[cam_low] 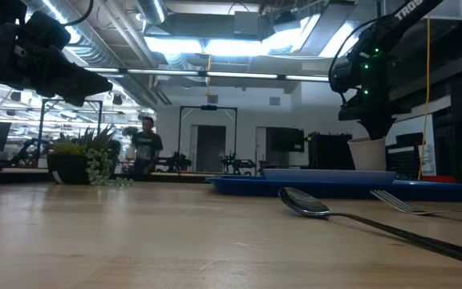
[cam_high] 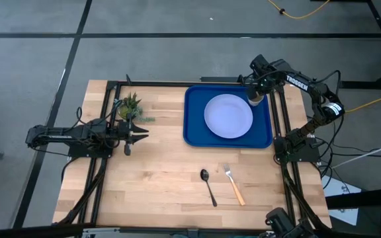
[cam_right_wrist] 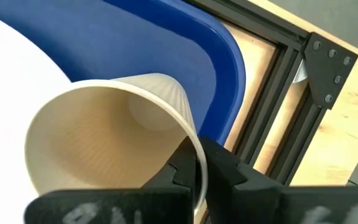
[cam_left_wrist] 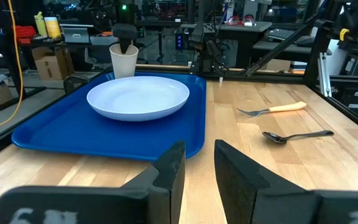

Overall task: Pick and place plate/cup/fork/spoon on tray
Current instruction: Put the gray cup to the top right of the purple plate on the blue serving tray

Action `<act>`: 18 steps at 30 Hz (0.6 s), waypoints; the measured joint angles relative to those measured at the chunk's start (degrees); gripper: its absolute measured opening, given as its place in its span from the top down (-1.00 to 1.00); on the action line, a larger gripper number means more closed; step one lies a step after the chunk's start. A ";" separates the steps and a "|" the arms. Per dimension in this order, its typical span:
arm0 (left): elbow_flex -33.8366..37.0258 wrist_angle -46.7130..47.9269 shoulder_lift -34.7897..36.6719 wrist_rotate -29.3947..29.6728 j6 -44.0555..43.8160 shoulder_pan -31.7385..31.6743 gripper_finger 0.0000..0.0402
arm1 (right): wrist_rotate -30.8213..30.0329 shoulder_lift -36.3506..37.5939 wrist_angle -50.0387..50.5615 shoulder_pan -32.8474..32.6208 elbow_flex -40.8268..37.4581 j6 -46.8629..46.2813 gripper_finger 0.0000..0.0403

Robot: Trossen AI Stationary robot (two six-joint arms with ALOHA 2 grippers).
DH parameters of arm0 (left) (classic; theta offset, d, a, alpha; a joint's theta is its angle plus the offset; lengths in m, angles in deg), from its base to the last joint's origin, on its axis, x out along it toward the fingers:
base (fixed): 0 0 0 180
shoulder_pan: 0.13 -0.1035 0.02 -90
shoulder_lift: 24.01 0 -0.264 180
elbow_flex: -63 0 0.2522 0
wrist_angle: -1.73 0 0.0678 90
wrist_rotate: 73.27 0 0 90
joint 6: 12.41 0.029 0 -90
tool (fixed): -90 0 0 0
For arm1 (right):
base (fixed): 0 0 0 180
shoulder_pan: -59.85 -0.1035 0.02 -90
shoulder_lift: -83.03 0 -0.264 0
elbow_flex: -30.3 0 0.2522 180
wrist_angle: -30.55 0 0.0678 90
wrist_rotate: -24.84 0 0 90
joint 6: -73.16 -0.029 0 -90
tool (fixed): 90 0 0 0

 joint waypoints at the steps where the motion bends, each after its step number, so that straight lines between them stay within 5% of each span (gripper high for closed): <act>1: 0.00 0.00 -0.02 0.00 0.00 0.00 0.60 | 0.02 0.00 0.15 0.00 0.00 0.00 0.90; 18: 0.00 0.00 -0.02 0.00 0.00 0.00 0.60 | 0.02 0.04 -0.38 0.00 0.00 -0.04 0.90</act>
